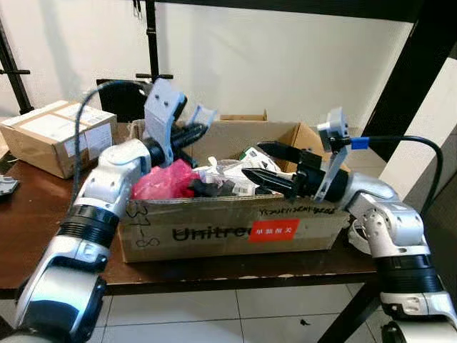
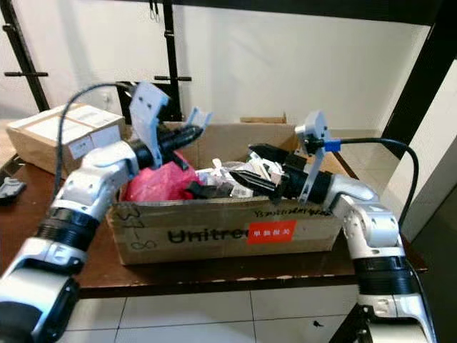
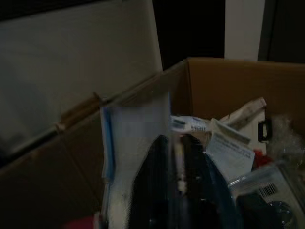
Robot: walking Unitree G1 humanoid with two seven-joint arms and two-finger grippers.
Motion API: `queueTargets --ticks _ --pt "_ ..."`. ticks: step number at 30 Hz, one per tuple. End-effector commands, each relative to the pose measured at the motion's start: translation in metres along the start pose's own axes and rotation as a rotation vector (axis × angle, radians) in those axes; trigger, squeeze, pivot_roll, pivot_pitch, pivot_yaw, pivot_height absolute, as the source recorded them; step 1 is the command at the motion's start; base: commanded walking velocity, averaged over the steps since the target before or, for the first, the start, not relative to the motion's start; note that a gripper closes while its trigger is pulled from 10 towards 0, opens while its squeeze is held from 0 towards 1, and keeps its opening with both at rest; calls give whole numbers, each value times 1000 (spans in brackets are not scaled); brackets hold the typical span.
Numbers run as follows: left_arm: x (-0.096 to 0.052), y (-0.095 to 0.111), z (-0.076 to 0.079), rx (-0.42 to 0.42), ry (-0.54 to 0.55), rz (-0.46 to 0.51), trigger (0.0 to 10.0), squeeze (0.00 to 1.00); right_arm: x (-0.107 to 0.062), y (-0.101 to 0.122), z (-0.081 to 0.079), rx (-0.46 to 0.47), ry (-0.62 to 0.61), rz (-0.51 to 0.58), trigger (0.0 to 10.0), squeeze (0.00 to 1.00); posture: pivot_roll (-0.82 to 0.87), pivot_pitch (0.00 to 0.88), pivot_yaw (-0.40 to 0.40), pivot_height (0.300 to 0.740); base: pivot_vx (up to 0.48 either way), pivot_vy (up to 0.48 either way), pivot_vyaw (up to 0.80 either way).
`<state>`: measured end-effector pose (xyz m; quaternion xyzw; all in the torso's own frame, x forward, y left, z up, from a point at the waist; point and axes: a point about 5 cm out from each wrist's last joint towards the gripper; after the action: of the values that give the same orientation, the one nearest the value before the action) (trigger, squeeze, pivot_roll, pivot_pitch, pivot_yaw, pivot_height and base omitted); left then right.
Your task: Picking trash to rubbish bin
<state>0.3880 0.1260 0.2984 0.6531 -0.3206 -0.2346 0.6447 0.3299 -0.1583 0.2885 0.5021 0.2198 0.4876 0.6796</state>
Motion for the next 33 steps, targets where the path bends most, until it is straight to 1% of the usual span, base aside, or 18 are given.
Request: queueTargets --ticks 1,4,9,14,15,16,18,19,21,22,24,26,27,28,29,30,32,33 --pt "5 8 3 -1 -34 26 10000 1000 -4 5 -1 -9 5 15 10000 0 49 53 -47 740 0 0 0" --pt "8 8 2 -34 -59 34 10000 1000 -6 7 -4 -10 17 18 10000 0 46 53 -42 740 0 0 0" --pt "10 10 1 -55 -85 56 10000 1000 -7 8 -5 -9 20 15 10000 0 45 53 -42 740 0 0 0" --pt "9 14 -2 -29 -67 77 10000 1000 -7 8 -5 -8 22 18 10000 0 48 51 -44 740 0 0 0" --pt "7 24 0 -76 -107 142 10000 0 -7 8 -5 -5 21 23 10000 0 47 51 -45 740 0 0 0" --pt "-1 38 6 -166 -217 241 10000 0 -9 8 -5 16 19 41 10000 0 44 53 -43 740 0 0 0" --pt "-15 53 17 -256 -409 353 10000 0 -12 8 -7 56 18 70 10000 0 44 52 -42 740 0 0 0" --pt "-20 55 21 -267 -463 369 10000 0 -13 8 -7 72 20 81 10000 0 44 52 -42 740 0 0 0" --pt "-35 44 36 -284 -618 310 10000 0 -16 9 -14 144 50 143 10000 0 44 52 -43 740 0 0 0" --pt "-35 44 36 -284 -618 310 10000 0 -16 9 -14 144 50 143 10000 0 44 52 -43 740 0 0 0" --pt "-47 26 50 -349 -719 222 10000 0 -18 11 -27 224 115 210 10000 0 44 55 -43 740 0 0 0" --pt "-55 1 65 -369 -768 93 10000 0 -20 9 -44 284 206 222 10000 0 43 56 -45 740 0 0 0" --pt "-55 1 65 -369 -768 93 10000 0 -20 9 -44 284 206 222 10000 0 43 56 -45 740 0 0 0" --pt "-60 -14 75 -359 -796 15 10000 0 -21 5 -51 294 242 193 10000 0 48 58 -51 740 0 0 0" --pt "-65 -32 87 -360 -817 -89 10000 0 -22 -4 -61 302 282 132 10000 0 50 60 -56 740 0 0 0" --pt "-65 -32 87 -360 -817 -89 10000 0 -22 -4 -61 302 282 132 10000 0 50 60 -56 740 0 0 0" --pt "-75 -67 103 -346 -818 -286 10000 0 -24 -23 -79 300 357 -8 10000 0 49 63 -60 740 0 0 0" --pt "-75 -67 103 -346 -818 -286 10000 0 -24 -23 -79 300 357 -8 10000 0 49 63 -60 740 0 0 0"
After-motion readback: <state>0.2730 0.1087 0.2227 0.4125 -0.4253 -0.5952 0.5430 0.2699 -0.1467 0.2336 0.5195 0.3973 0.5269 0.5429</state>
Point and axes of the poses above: a point about 5 cm out from each wrist's last joint towards the gripper, its own x axis pointing out of the wrist towards the gripper, its own y axis along the axis of the wrist's last joint, z = x × y, and after that the axes turned 14 degrees about -x, right-handed
